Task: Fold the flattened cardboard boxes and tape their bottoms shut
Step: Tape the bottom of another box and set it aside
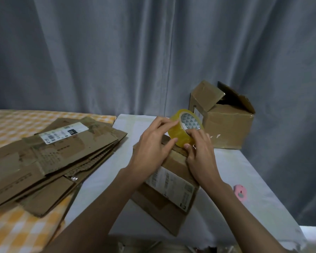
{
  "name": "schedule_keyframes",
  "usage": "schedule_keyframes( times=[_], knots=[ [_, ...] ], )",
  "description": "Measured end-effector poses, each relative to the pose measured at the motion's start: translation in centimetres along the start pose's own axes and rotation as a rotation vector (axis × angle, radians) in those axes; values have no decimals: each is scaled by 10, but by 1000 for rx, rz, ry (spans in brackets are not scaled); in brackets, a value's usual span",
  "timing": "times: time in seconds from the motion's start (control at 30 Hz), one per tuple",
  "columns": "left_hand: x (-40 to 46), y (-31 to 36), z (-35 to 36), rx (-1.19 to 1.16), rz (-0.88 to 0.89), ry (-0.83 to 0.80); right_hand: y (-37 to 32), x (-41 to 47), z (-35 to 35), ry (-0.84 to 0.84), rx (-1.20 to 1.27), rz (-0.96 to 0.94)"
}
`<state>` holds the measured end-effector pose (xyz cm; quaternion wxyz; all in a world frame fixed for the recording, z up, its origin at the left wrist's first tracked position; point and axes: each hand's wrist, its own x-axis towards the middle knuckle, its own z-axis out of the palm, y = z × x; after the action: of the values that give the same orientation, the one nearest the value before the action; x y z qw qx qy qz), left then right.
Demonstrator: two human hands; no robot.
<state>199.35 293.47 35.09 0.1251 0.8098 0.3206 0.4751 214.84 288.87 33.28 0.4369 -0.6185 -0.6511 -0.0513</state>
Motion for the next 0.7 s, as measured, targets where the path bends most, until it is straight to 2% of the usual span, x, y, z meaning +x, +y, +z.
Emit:
schedule_keyframes(
  times=[0.43, 0.7],
  knots=[
    [-14, 12, 9, 106, 118, 116, -1, -1, 0, 21, 63, -28],
    [-3, 8, 0, -21, 38, 208, -6, -2, 0, 35, 55, -112]
  ],
)
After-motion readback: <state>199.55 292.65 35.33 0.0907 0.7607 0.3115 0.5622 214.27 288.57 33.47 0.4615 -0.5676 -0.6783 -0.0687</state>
